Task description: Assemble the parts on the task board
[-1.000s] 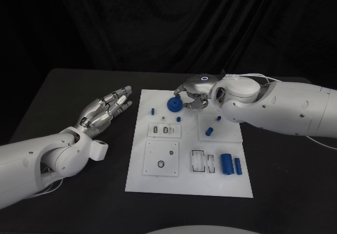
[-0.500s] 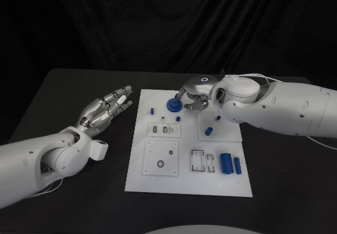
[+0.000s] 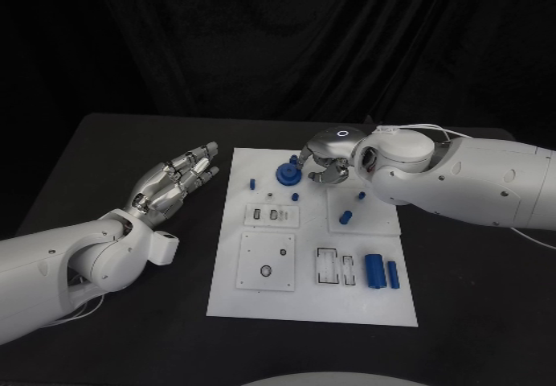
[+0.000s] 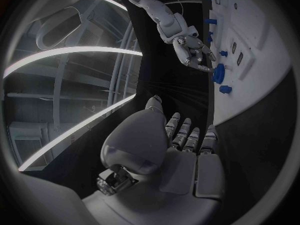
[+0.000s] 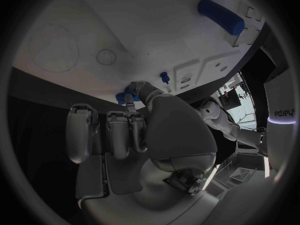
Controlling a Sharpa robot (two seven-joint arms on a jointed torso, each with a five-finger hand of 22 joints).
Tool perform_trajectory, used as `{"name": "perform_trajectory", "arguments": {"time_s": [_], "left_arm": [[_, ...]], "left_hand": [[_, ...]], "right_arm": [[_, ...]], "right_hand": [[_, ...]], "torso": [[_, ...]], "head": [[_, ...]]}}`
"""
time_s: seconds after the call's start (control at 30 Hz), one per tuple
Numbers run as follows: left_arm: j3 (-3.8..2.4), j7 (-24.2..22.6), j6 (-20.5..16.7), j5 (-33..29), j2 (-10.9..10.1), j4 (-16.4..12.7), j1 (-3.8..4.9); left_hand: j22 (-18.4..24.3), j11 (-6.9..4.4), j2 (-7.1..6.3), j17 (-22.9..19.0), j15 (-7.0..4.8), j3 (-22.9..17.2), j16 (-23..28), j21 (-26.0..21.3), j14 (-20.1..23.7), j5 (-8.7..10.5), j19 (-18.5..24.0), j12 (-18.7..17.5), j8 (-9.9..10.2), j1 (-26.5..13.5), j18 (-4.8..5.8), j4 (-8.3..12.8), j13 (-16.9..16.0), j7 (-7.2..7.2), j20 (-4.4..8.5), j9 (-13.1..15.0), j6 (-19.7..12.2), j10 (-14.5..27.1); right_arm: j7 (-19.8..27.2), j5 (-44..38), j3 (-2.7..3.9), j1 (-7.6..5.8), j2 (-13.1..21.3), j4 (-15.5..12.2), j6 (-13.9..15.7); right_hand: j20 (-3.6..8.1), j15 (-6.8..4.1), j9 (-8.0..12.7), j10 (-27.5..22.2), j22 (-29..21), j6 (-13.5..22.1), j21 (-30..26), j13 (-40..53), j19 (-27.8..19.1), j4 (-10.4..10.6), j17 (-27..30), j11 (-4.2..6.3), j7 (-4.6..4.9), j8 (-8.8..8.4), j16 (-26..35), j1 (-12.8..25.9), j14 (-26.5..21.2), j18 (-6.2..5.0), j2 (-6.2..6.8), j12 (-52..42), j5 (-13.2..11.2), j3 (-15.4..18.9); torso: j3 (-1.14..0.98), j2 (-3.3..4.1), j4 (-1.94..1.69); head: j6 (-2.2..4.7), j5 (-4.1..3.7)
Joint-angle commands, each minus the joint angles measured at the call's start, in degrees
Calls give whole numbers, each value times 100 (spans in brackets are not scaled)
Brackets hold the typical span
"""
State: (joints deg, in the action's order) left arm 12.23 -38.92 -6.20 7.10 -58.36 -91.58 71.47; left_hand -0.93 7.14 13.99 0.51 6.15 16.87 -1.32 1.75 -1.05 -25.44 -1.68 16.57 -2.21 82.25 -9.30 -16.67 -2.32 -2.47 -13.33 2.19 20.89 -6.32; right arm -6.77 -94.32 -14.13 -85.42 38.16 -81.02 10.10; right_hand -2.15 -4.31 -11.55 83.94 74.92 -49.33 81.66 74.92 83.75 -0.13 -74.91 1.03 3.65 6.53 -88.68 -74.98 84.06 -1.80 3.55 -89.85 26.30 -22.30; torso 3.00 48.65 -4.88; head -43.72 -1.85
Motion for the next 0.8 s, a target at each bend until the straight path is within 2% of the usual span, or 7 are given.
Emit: {"name": "perform_trajectory", "arguments": {"time_s": [0.03, 0.17, 0.3, 0.4, 0.53, 0.67, 0.8], "left_arm": [[-5, -1008, 55, -12, -16, -17, -3], [-5, -1007, 42, -12, -49, -33, -3], [-5, -1004, 33, -12, -67, -41, -3], [-5, -1001, 27, -12, -71, -47, -3], [-5, -998, 23, -12, -66, -50, -3], [-5, -996, 27, -12, -55, -51, -3], [-5, -995, 44, -12, -39, -45, -3]], "left_hand": [[-3, 50, 1, -4, 43, -44, 5, 30, 10, -30, 9, 23, -1, 50, -106, 6, 3, -18, -42, 5, -29, 8], [-3, 50, 1, -4, 43, -44, 5, 30, 10, -30, 9, 23, -1, 50, -106, 6, 3, -18, -42, 5, -29, 8], [-4, 52, -1, -4, 45, -46, 5, 32, 9, -36, 8, 29, -1, 57, -106, 8, 2, -17, -43, 6, -22, 6], [-4, 52, -1, -4, 45, -46, 5, 32, 9, -36, 8, 29, -1, 57, -106, 8, 2, -17, -43, 6, -22, 6], [-4, 52, -1, -4, 45, -46, 5, 32, 9, -36, 8, 29, -1, 57, -106, 8, 2, -17, -43, 6, -22, 6], [-5, 54, -3, -3, 46, -47, 3, 33, 8, -39, 7, 37, -2, 62, -106, 8, 1, -16, -44, 6, -18, 3], [-5, 54, -3, -3, 46, -47, 3, 33, 8, -39, 7, 37, -2, 62, -106, 8, 1, -16, -44, 6, -18, 3]], "right_arm": [[56, -34, -3, 17, 106, -51, 320], [67, -34, -2, -53, 380, -227, 646], [19, -34, -2, -192, 703, -473, 828], [-21, -33, -3, -311, 991, -694, 959], [-60, -33, -4, -400, 1373, -978, 1064], [-81, 5, -5, -436, 1698, -1153, 954], [-93, 171, -7, -412, 1944, -1198, 886]], "right_hand": [[23, -17, 61, 606, 860, 114, -39, 1508, -5, 22, -1298, 5, 44, -124, 28, 95, 528, -90, 27, -15, -158, -40], [-18, 25, 125, 606, 907, 105, -1, 1508, 38, 173, -1326, -42, 96, -204, 9, 267, 538, -75, 44, -15, -764, 93], [-26, 29, 152, 606, 929, 111, 17, 1508, 58, 277, -1336, -44, 93, -235, 2, 344, 542, -69, 62, -15, -1076, 203], [-30, 29, 190, 606, 994, 129, 91, 1508, 120, 494, -1384, -43, 89, -259, -34, 498, 558, -45, 100, -15, -1572, 434], [-25, 25, 204, 606, 1075, 119, 199, 1508, 199, 605, -1482, -42, 91, -255, -111, 540, 587, -12, 114, -15, -1730, 553], [-22, 22, 210, 606, 1132, 94, 276, 1508, 254, 688, -1509, -41, 88, -246, -132, 552, 594, 11, 124, -15, -1799, 638], [-20, 20, 223, 606, 1157, 109, 308, 1508, 276, 752, -1509, -37, 86, -257, -132, 547, 594, 20, 131, -15, -1861, 697]], "torso": [[6, 6, 2], [2, 7, -1], [-3, 6, 5], [-4, 6, 14], [-2, 9, 16], [-3, 12, 10], [4, 8, 8]], "head": [[9, 16], [27, 30], [15, 28], [16, 23], [20, 14], [13, -2], [-16, -86]]}}
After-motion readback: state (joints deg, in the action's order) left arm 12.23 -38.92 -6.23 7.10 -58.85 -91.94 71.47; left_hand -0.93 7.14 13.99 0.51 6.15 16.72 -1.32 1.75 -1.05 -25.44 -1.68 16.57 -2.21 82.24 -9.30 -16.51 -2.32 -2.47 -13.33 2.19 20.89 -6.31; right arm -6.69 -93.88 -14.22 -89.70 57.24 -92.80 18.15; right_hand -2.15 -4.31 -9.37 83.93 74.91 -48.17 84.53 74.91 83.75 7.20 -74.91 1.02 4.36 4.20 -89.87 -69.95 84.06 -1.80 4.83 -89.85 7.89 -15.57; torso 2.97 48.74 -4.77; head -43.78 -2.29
